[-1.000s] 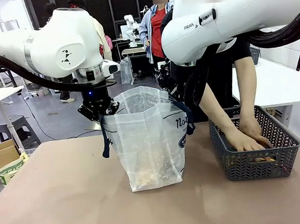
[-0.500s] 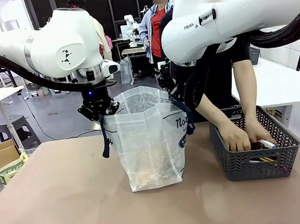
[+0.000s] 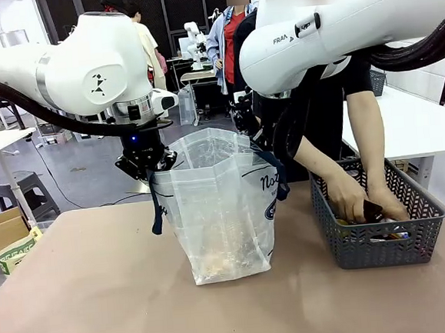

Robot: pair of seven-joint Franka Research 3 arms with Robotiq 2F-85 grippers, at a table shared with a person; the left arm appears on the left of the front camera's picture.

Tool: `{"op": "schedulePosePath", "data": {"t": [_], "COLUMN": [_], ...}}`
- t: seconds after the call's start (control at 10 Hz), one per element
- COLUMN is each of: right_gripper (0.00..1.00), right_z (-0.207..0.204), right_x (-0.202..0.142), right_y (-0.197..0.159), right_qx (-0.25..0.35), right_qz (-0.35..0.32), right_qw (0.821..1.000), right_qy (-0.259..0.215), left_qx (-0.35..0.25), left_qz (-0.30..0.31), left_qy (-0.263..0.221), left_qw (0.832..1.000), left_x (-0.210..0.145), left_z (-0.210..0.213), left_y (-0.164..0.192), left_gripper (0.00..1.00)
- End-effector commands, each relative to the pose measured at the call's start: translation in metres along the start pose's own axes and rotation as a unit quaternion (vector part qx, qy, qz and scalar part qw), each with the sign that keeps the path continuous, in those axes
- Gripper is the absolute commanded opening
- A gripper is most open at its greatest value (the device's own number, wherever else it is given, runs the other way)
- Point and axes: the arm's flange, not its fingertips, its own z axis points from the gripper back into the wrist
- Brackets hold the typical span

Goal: Transfer purchased items from the store into the shopping bag.
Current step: Move the Reusable shopping bag to the right side of the table.

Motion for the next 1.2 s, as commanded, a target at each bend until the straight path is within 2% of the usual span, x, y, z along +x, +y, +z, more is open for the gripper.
{"op": "schedulePosePath", "data": {"t": [0.0,1.1], "right_gripper": [0.00,0.00], "right_z": [0.0003,0.0003], "right_x": [0.0013,0.0013], "right_y": [-0.0002,-0.0002], "right_qx": [0.001,0.001], "right_qz": [0.001,0.001], "right_qw": [1.000,1.000], "right_qy": [0.001,0.001], "left_qx": [0.000,0.000], "left_qz": [0.000,0.000], "left_qy": [-0.001,-0.001], "left_qw": [1.000,1.000], "left_x": [-0.0001,-0.0001], "left_z": [0.0001,0.0001], "left_y": [0.0005,0.0005], "left_gripper": [0.00,0.00]}}
